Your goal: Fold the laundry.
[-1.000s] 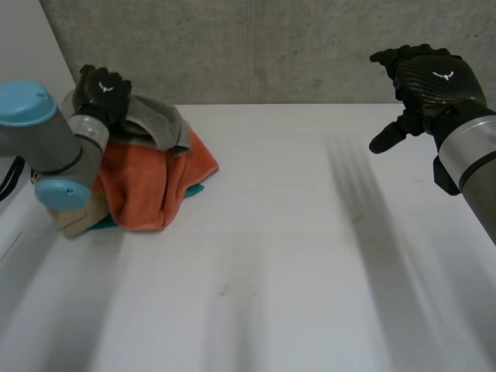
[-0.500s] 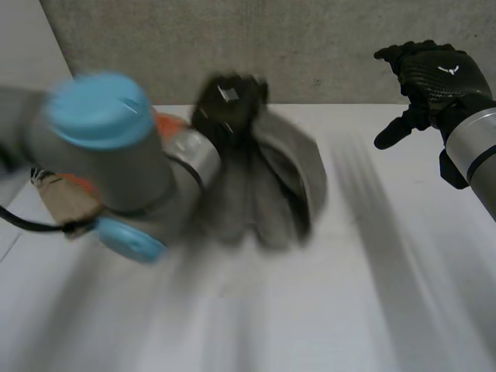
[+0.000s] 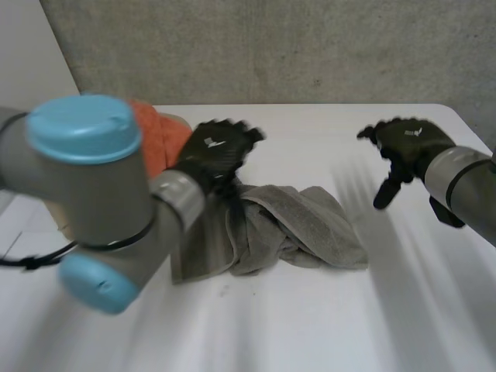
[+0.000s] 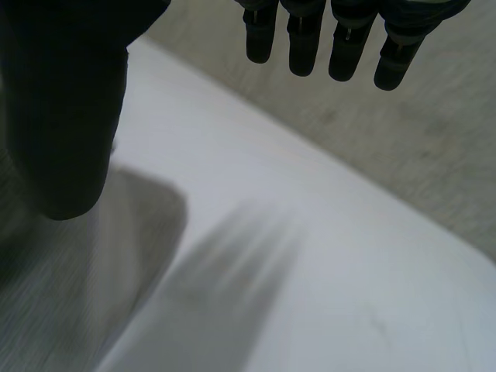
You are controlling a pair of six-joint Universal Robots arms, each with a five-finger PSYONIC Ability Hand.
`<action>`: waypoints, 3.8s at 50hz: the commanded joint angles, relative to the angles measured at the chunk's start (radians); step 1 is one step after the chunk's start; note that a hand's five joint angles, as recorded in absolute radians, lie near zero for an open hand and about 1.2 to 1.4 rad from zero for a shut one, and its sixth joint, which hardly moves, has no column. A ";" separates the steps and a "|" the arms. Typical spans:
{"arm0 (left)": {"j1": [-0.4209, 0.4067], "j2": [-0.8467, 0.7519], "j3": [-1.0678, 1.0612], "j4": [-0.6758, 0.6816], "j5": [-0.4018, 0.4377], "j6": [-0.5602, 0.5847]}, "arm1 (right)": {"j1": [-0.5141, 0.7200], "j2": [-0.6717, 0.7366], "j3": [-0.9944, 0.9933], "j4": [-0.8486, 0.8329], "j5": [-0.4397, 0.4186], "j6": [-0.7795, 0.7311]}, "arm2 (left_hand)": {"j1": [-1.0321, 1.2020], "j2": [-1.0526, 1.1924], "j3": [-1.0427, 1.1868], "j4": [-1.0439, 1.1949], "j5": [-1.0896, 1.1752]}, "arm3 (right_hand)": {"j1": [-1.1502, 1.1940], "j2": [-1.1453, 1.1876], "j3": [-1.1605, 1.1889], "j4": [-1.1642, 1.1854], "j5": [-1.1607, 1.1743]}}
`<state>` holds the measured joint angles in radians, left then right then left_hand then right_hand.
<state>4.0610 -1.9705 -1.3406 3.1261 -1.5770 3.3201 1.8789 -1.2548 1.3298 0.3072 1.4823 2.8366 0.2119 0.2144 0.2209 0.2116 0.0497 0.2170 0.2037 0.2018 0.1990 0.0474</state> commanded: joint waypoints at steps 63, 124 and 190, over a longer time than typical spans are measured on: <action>0.127 0.058 0.035 -0.126 -0.008 0.133 | -0.020 -0.140 -0.040 0.072 -0.087 -0.275 | 1.184 1.182 1.175 1.185 1.172 | 1.179 1.193 1.194 1.197 1.174; 0.202 -0.067 -0.365 0.419 0.046 0.259 | -0.093 0.021 0.358 -0.488 -0.056 -0.171 | 0.163 0.161 0.154 0.163 0.151 | 1.179 1.193 1.194 1.197 1.174; 0.322 0.435 -0.154 0.062 0.157 0.314 | -0.294 -0.374 -0.015 -0.025 -0.068 -0.344 | 1.184 1.182 1.175 1.185 1.172 | 1.179 1.193 1.194 1.197 1.174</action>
<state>4.3875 -1.7140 -1.4928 3.3155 -1.3956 3.5254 1.6200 -1.5239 1.4507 0.1260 1.4250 2.5405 1.1447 1.1912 1.1874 1.1985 0.9826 1.1333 1.1711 1.1867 1.1973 1.0260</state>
